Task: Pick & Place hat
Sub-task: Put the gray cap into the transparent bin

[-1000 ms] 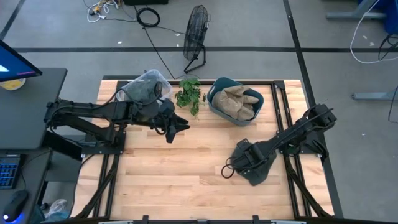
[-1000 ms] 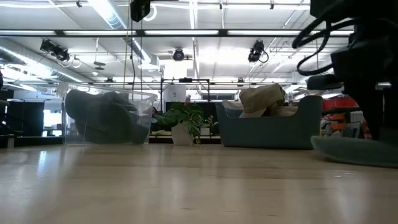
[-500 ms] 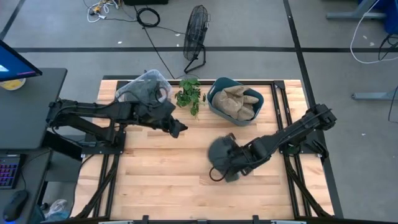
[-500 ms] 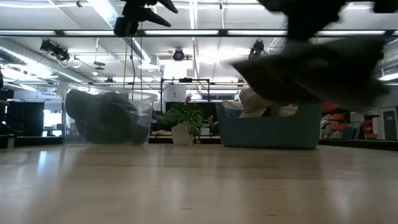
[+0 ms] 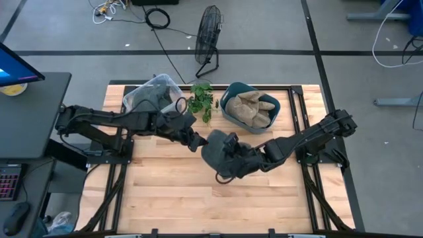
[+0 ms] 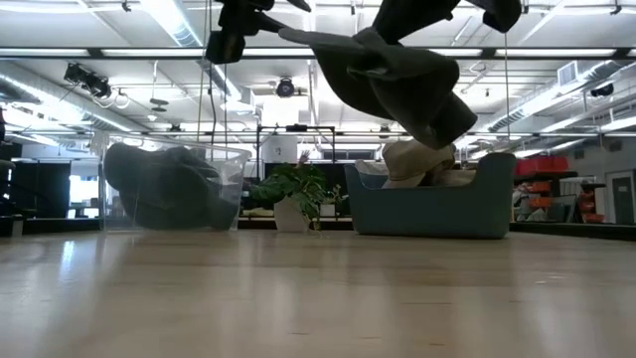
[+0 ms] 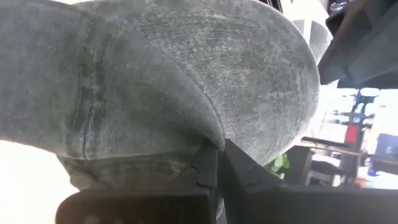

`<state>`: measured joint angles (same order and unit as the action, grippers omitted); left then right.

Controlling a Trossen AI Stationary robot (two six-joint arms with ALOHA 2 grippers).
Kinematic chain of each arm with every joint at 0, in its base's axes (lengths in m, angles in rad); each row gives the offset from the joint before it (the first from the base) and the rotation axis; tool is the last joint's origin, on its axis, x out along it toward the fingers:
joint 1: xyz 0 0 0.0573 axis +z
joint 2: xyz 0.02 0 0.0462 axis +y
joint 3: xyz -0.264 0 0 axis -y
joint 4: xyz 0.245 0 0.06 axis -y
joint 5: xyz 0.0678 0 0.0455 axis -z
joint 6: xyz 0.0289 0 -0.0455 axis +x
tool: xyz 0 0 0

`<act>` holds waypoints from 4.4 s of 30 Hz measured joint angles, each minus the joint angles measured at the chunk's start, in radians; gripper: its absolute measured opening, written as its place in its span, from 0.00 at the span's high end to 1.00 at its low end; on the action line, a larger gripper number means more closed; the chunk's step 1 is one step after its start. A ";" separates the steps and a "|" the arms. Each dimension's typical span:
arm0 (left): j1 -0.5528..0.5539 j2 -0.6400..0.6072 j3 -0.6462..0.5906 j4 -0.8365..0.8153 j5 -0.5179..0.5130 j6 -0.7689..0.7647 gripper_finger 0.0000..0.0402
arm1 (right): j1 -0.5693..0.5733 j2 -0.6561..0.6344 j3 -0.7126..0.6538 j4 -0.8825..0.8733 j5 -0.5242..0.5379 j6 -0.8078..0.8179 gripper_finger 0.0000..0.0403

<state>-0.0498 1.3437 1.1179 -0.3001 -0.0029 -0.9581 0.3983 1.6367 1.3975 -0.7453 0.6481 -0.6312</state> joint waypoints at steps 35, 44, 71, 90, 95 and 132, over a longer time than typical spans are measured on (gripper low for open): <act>0.024 0.022 0.000 -0.031 0.017 0.087 0.85 | -0.096 0.002 -0.003 0.133 0.008 -0.036 0.97; 0.039 -0.037 0.000 -0.052 -0.028 0.128 0.96 | -0.122 0.001 0.000 0.142 0.026 0.199 0.83; 0.238 -0.472 0.000 -0.676 -0.745 0.167 0.97 | -0.122 -0.001 0.000 0.035 0.066 0.675 0.57; 0.258 -0.353 0.000 -0.746 -0.561 0.195 0.97 | -0.211 -0.001 0.000 0.036 -0.021 0.609 0.58; 0.317 -0.324 0.000 -0.790 -0.447 0.102 0.95 | -0.221 -0.001 -0.001 0.048 -0.021 0.588 0.58; 0.696 -0.292 0.306 -1.020 -0.289 0.401 0.50 | -0.220 0.000 -0.001 0.106 -0.048 0.539 0.58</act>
<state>0.6465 1.0519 1.4239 -1.3200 -0.2917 -0.5567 0.1780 1.6363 1.3964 -0.6394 0.6006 -0.0917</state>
